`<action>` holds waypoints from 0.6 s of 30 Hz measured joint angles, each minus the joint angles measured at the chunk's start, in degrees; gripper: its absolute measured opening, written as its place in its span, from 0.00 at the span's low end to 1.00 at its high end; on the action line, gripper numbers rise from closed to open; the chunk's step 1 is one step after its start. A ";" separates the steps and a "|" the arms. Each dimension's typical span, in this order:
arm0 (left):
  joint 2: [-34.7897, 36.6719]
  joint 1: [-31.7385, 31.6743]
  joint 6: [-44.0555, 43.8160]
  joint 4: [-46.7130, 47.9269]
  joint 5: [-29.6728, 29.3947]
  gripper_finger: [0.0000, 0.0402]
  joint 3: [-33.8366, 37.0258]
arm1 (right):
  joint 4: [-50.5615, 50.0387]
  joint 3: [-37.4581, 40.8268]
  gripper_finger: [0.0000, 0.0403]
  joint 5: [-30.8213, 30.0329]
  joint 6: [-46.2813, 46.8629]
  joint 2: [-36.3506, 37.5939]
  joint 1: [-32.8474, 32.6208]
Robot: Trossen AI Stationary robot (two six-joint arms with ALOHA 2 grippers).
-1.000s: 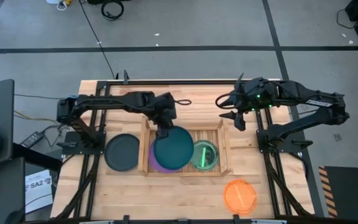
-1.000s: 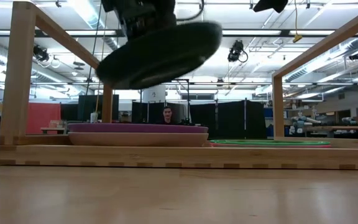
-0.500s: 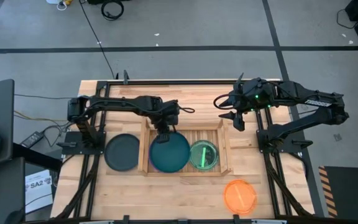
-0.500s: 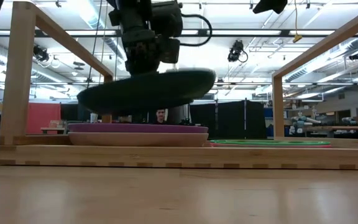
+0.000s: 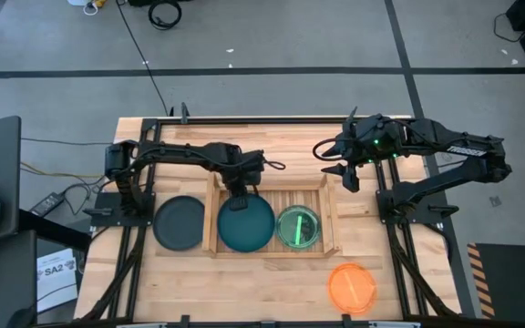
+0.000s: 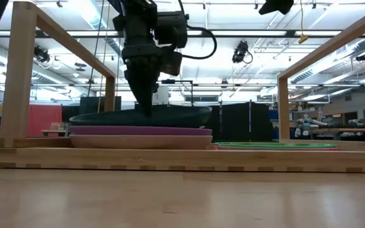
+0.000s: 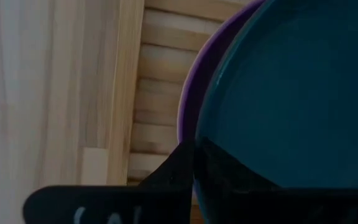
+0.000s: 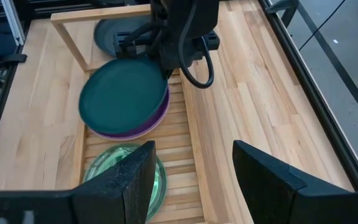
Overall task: Place and stack plates onto a shelf
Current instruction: Stack the dark green plate on top of the violet plate on the shelf
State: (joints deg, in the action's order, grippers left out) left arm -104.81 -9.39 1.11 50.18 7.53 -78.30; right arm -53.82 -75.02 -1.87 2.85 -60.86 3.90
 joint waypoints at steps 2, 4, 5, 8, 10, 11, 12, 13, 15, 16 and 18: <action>0.08 -0.02 -0.01 -0.29 0.04 0.09 -0.02 | 0.00 0.00 0.54 0.00 0.00 0.00 0.00; 0.09 -0.02 -0.02 -0.17 0.00 0.10 -0.02 | 0.00 0.00 0.54 0.00 0.00 0.00 0.00; 0.09 -0.02 -0.01 -0.18 0.00 0.10 -0.02 | 0.00 0.00 0.54 0.00 0.00 0.00 0.02; 0.09 -0.02 -0.01 -0.20 0.00 0.10 -0.02 | 0.00 0.00 0.54 0.00 0.00 0.00 0.02; 0.09 -0.02 -0.02 -0.25 0.00 0.11 -0.02 | 0.00 0.00 0.54 0.00 0.00 0.00 0.00; 0.09 -0.02 -0.01 -0.23 0.00 0.11 -0.02 | 0.00 0.00 0.54 0.00 0.00 0.00 0.00; 0.09 -0.02 -0.03 -0.19 0.00 0.11 -0.02 | 0.00 0.00 0.54 0.00 0.00 0.00 0.01; 0.09 -0.02 -0.03 -0.22 0.00 0.11 -0.02 | 0.00 0.00 0.54 0.00 0.00 0.00 0.02; 0.09 -0.02 -0.03 -0.21 0.00 0.11 -0.02 | 0.00 0.00 0.54 0.00 0.00 0.00 0.01; 0.09 -0.02 -0.04 -0.21 0.00 0.11 -0.02 | 0.00 0.00 0.54 0.00 0.00 0.00 0.01; 0.09 -0.02 -0.05 -0.22 -0.01 0.11 -0.02 | 0.00 0.00 0.54 0.00 0.00 0.00 0.00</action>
State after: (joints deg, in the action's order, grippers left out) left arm -104.73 -9.41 1.06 49.97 7.52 -78.32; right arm -53.82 -75.02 -1.87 2.85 -60.86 3.90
